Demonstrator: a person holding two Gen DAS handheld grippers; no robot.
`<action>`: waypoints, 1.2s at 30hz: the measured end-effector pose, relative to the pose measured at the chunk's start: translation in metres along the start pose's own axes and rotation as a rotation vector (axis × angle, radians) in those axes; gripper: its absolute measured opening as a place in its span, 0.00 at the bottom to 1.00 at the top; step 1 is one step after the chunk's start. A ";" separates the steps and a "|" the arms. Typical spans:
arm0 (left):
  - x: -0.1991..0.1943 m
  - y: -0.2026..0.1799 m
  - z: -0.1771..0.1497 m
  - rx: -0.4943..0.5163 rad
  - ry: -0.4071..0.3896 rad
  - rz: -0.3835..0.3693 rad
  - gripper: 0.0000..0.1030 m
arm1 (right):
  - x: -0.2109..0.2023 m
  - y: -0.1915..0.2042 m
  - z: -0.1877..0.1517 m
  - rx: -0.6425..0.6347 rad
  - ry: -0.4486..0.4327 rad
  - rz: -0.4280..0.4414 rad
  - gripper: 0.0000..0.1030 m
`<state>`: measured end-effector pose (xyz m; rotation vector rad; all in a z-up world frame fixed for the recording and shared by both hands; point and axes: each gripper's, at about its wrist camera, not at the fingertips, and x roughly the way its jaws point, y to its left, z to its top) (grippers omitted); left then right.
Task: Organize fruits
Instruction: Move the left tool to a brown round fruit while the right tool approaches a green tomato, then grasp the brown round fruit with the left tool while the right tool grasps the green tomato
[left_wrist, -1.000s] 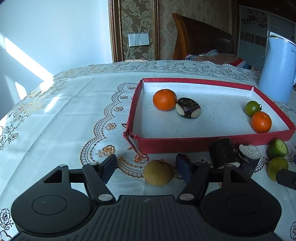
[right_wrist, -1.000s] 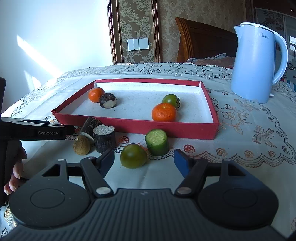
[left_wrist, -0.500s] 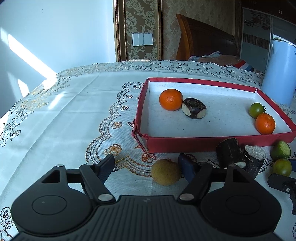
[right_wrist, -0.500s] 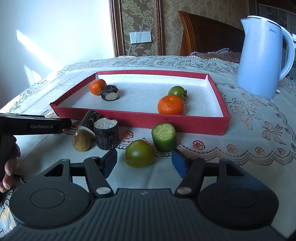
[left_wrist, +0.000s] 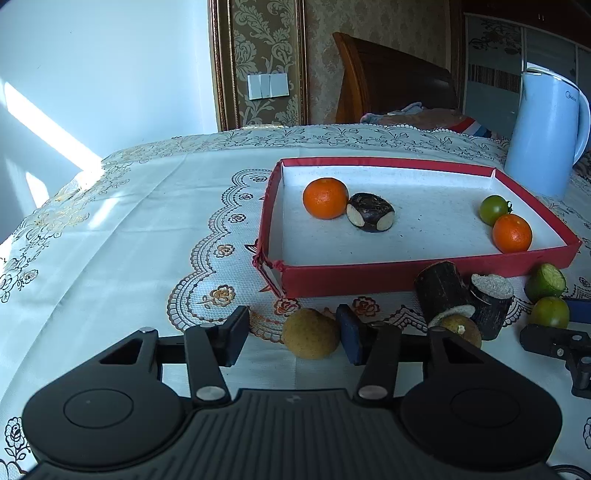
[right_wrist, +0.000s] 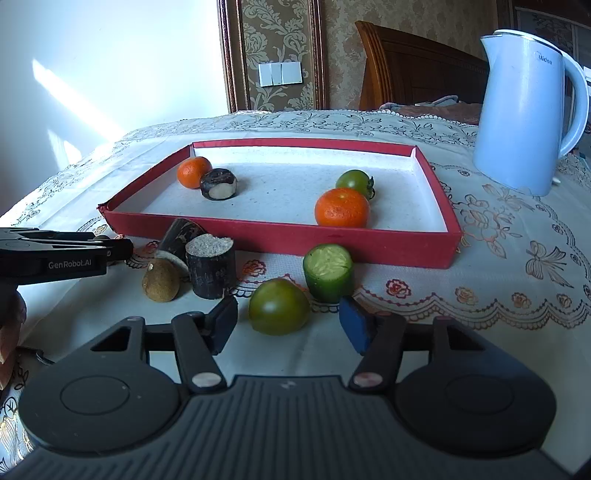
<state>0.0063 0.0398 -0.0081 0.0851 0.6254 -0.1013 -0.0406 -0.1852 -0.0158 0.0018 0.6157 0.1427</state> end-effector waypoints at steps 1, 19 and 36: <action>0.000 -0.001 0.000 0.003 0.000 0.002 0.49 | 0.000 0.000 0.000 -0.001 0.000 -0.001 0.57; 0.000 -0.007 -0.001 0.039 -0.008 0.004 0.39 | -0.001 0.000 0.000 -0.004 -0.009 -0.006 0.41; -0.002 -0.010 -0.002 0.039 -0.008 -0.013 0.29 | -0.001 0.007 -0.001 -0.044 -0.014 -0.013 0.31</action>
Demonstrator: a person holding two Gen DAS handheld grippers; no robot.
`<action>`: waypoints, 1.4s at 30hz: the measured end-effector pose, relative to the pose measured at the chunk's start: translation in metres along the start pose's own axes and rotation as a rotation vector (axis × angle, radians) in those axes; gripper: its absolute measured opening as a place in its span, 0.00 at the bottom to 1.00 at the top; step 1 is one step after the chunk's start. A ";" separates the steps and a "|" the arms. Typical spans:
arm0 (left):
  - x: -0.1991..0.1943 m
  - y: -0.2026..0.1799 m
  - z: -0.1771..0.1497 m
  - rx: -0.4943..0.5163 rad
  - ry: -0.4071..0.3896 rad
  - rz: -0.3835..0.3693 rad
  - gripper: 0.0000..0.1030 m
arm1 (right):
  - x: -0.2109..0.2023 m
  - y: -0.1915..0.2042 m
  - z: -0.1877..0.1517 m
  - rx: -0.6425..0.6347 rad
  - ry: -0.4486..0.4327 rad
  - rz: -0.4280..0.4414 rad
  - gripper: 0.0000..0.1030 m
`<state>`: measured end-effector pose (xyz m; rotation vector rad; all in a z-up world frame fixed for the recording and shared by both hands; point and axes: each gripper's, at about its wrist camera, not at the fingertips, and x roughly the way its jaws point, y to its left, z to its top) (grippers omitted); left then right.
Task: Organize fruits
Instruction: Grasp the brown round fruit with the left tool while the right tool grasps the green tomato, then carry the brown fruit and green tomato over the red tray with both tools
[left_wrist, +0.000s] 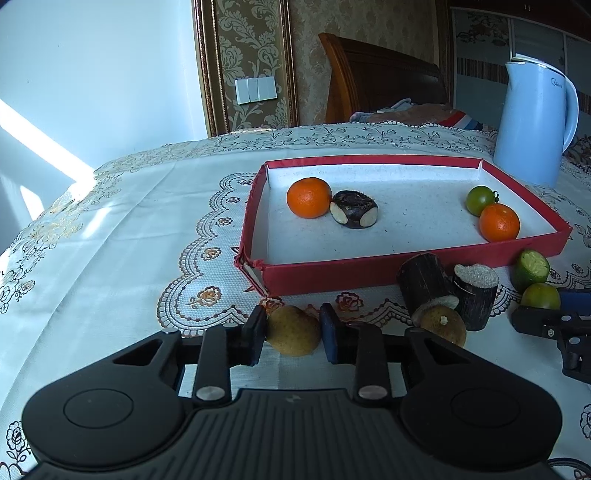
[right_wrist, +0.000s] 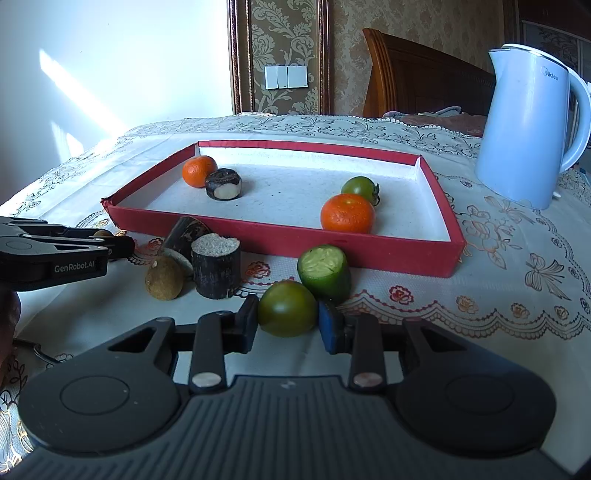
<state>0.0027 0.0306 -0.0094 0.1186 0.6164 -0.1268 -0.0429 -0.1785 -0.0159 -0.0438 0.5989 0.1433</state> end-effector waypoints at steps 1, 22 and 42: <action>0.000 0.000 0.000 -0.001 0.000 0.000 0.29 | 0.000 0.000 0.000 0.000 0.000 0.000 0.31; -0.013 0.005 0.001 -0.041 -0.064 -0.040 0.29 | -0.012 -0.004 -0.001 0.024 -0.060 0.002 0.31; 0.009 -0.023 0.057 -0.063 -0.060 -0.050 0.29 | 0.001 -0.023 0.060 -0.008 -0.146 -0.109 0.31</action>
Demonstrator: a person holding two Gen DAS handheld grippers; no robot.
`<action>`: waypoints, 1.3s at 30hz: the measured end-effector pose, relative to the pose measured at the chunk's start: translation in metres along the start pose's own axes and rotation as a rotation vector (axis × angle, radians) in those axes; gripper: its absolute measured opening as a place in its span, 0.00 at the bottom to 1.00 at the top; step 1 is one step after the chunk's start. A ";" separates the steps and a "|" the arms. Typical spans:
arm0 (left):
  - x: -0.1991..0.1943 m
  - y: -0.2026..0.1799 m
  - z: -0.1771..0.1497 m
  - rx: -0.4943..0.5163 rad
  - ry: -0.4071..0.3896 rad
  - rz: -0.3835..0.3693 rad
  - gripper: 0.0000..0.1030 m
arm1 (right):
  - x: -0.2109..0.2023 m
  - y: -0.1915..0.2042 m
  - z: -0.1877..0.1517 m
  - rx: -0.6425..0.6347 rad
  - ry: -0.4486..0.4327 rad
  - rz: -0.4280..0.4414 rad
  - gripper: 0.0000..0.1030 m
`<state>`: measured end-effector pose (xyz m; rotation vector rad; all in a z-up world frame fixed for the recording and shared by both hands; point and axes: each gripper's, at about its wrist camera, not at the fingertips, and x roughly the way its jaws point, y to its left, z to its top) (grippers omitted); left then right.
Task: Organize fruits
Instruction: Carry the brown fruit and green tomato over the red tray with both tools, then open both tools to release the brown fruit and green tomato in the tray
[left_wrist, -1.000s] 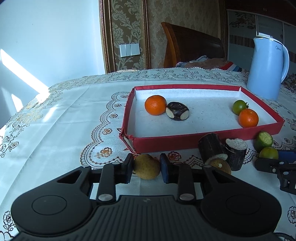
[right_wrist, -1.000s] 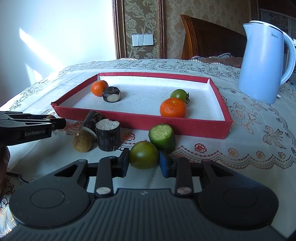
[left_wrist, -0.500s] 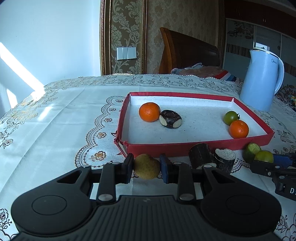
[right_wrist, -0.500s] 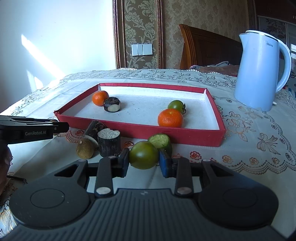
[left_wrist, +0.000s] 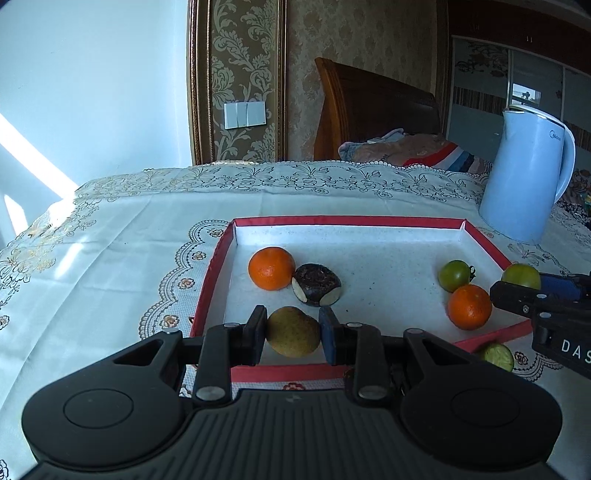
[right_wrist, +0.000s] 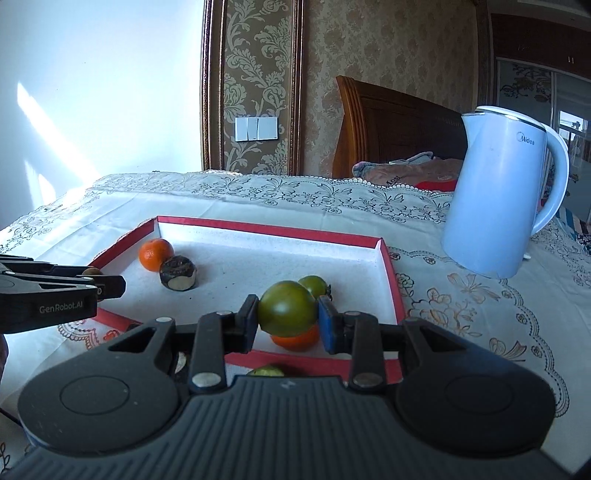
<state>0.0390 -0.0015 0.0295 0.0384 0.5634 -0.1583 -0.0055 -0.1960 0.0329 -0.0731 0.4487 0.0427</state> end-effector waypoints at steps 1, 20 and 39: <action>0.005 -0.003 0.004 -0.003 0.001 0.004 0.29 | 0.005 -0.001 0.003 -0.002 0.001 -0.008 0.31; 0.083 -0.030 0.039 -0.007 0.013 0.063 0.29 | 0.118 -0.047 0.032 0.164 0.113 -0.061 0.31; 0.087 -0.028 0.039 -0.033 0.025 0.042 0.29 | 0.123 -0.036 0.029 0.129 0.120 -0.051 0.32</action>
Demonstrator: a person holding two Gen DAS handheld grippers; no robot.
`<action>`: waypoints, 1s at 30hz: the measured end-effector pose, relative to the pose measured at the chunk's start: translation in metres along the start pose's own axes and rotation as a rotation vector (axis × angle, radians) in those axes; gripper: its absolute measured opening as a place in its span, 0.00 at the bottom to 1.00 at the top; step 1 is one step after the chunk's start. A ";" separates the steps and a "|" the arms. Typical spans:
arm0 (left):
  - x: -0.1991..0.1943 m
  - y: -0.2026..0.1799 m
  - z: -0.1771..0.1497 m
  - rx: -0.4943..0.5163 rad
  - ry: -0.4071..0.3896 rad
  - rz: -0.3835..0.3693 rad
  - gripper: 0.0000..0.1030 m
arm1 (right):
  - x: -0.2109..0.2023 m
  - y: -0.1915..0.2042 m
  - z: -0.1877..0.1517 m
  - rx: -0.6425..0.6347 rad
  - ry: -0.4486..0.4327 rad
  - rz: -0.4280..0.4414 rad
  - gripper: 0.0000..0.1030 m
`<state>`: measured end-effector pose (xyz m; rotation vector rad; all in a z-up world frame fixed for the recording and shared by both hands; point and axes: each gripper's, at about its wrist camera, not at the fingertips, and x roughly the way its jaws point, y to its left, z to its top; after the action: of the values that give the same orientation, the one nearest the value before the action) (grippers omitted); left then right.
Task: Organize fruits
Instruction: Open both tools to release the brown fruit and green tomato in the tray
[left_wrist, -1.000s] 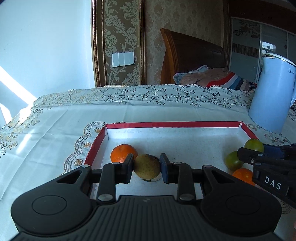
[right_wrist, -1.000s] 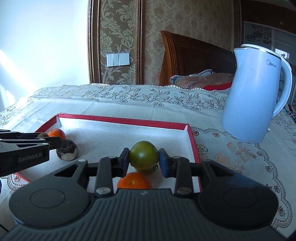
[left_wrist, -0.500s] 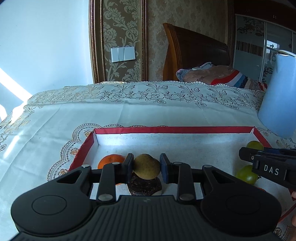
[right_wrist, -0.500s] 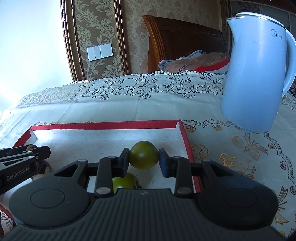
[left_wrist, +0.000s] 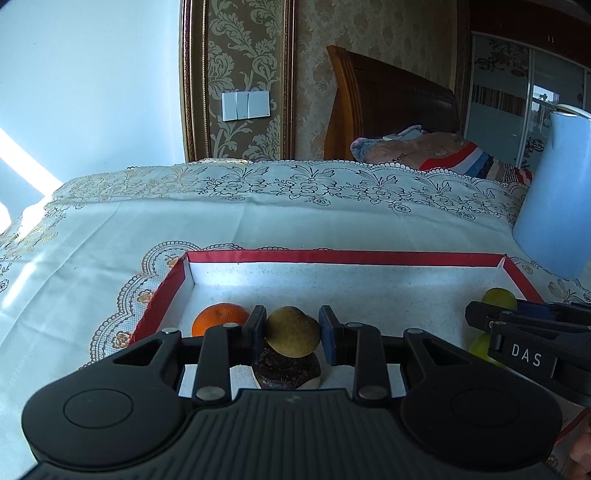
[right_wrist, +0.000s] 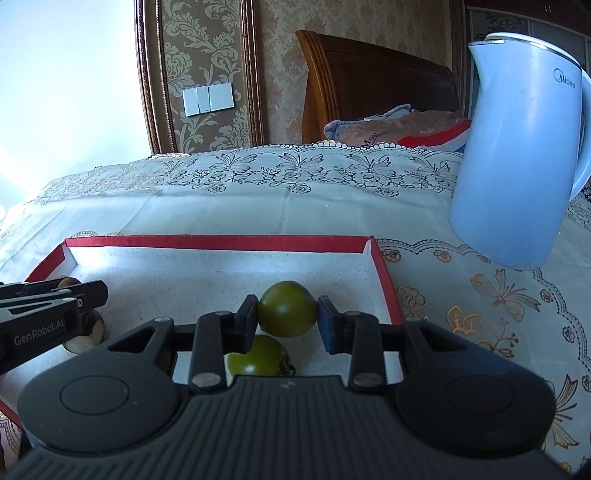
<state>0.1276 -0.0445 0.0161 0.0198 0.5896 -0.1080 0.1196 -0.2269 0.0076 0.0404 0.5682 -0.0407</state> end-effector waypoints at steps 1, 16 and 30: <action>0.000 0.000 0.000 0.000 0.000 0.001 0.29 | 0.000 0.000 0.000 0.000 -0.001 -0.001 0.32; -0.005 -0.005 -0.003 0.018 -0.026 -0.023 0.63 | -0.003 0.000 -0.001 -0.002 -0.017 -0.013 0.50; -0.009 0.000 -0.005 0.000 -0.029 -0.032 0.64 | -0.009 0.002 -0.002 -0.008 -0.035 -0.021 0.60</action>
<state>0.1173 -0.0436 0.0174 0.0087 0.5606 -0.1390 0.1111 -0.2245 0.0103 0.0259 0.5340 -0.0598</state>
